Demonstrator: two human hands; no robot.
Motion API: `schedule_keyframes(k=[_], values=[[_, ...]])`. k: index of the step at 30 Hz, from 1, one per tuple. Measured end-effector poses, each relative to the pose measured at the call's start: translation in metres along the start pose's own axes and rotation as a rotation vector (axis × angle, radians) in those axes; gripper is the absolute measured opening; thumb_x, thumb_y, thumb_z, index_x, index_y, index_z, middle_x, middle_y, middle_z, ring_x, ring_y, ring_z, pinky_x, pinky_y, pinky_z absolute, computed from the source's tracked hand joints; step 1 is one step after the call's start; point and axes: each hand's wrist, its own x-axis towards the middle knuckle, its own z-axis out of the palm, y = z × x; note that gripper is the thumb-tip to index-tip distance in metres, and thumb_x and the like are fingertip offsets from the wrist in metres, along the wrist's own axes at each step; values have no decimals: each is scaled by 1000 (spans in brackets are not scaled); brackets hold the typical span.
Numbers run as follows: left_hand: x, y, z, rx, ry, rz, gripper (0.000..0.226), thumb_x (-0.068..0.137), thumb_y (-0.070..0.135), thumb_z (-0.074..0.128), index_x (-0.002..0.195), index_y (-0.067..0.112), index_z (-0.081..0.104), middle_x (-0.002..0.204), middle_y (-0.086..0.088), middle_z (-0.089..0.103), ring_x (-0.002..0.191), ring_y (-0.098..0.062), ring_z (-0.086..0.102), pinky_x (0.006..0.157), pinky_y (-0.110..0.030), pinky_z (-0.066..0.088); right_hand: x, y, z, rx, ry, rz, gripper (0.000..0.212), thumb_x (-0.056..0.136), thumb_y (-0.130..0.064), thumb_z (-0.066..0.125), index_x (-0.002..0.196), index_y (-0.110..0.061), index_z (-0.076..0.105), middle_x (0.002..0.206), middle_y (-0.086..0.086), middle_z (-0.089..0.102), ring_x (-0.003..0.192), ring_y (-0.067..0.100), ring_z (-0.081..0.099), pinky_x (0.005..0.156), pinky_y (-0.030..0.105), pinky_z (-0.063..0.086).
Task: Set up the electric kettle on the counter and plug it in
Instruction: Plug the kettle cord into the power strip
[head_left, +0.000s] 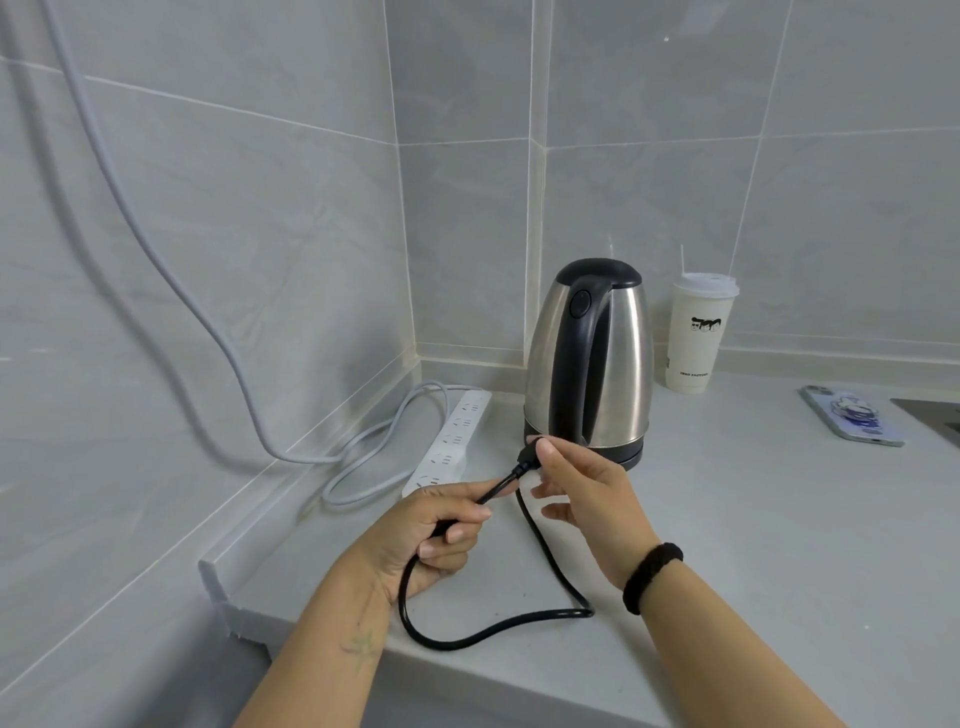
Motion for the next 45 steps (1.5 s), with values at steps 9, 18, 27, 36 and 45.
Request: schedule_keyframes(k=[9,18,27,36,45], values=[[-6,8,-6,-530,-70,204,71,46,8,88,110,0,58,61,-9,52,37,-9,42,33,-17,36,6,1,-8,173,-153,158,12,86,-17,66,77,-10,66,70,6,60,62,12,57,64,24,45],[-10,5,-4,-655,-129,375,64,61,33,75,115,2,61,108,-15,63,77,-21,60,67,-31,47,7,8,-8,203,-290,231,23,90,-9,59,108,2,69,80,10,64,62,15,53,58,22,46],[-17,6,-15,-545,1,428,73,53,28,84,117,2,59,100,-15,65,68,-18,58,59,-26,49,3,15,-3,204,-492,252,26,83,-6,61,105,6,66,89,15,63,63,14,51,58,21,44],[-35,17,-46,-142,314,355,44,73,5,65,116,3,59,75,-9,67,53,-10,55,47,-20,48,10,21,16,88,-290,22,16,90,-8,61,91,-14,75,78,2,65,67,16,47,69,27,43],[-25,19,-50,159,703,587,36,93,8,54,122,30,52,92,-6,73,58,-11,59,59,-28,42,32,9,50,-23,-242,-63,17,91,-12,62,91,-21,76,78,-1,67,68,15,48,71,24,44]])
